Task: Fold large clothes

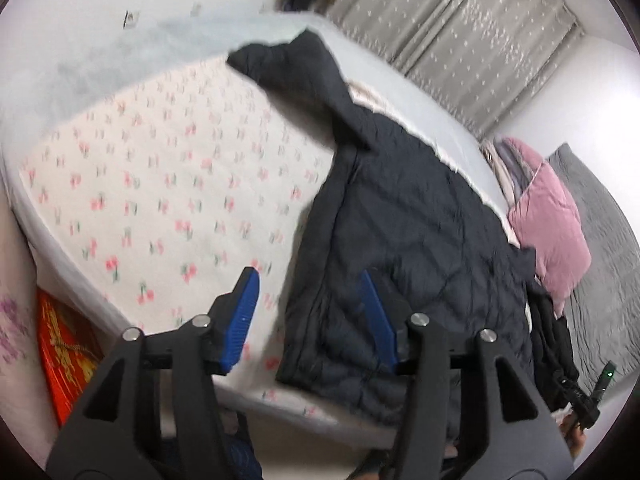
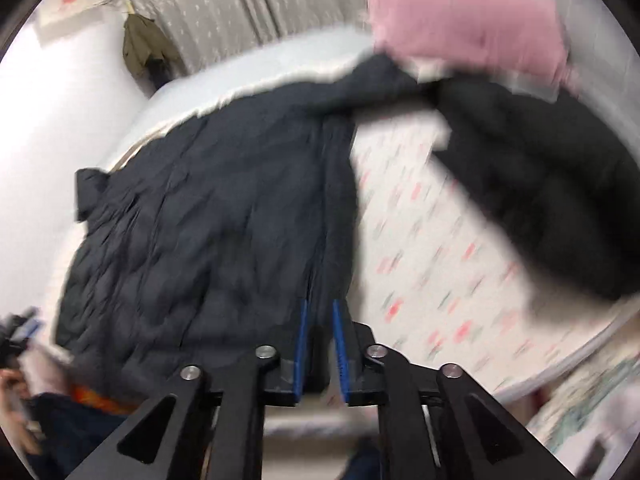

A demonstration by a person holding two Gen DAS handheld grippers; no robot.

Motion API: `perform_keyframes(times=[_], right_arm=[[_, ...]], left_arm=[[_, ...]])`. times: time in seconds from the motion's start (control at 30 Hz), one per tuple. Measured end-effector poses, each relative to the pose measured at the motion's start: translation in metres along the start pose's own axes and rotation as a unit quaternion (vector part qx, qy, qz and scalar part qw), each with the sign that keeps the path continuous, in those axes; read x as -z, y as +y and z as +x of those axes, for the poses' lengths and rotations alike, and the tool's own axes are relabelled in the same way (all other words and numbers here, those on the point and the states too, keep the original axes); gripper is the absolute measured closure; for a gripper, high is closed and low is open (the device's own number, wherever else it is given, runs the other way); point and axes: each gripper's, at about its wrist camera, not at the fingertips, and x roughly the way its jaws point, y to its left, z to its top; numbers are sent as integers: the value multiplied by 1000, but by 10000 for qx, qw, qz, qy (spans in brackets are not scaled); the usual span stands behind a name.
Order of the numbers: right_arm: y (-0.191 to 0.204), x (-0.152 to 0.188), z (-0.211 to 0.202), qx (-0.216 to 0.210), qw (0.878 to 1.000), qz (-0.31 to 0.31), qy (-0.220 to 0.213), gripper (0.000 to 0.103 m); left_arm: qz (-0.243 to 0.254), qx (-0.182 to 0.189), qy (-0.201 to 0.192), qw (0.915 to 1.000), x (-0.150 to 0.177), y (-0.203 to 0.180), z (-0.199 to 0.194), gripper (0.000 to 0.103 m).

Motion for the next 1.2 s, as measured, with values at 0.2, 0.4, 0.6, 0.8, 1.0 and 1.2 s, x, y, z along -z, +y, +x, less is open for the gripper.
perform_keyframes(times=[0.2,0.4,0.6,0.8,1.0,1.2], right_arm=[[77,-59,52,-967,9912,-856,285,50],[142,-75,148,-725,9736,-1757,1266,50],[135,-71,199,-659,9681,-1756,1662,48],[108,-113,171,-1064,9717,-1582,1393,47],[-30,-198,163,-409,9967,622,324,16],[-136,-203,214,1,9734,2244,450,16]], left_arm=[[771,428,436,9951,-19,-85,55,34],[1812,62,1375,9738,-13,-179,176,34],[1787,-272,1757,9677,-3,-171,234,31],[1231,23,1570,9799,-30,-162,226,31],[1160,81,1086,9873,-69,-185,226,28],[1251,116,1189,9849,-71,-187,262,28]])
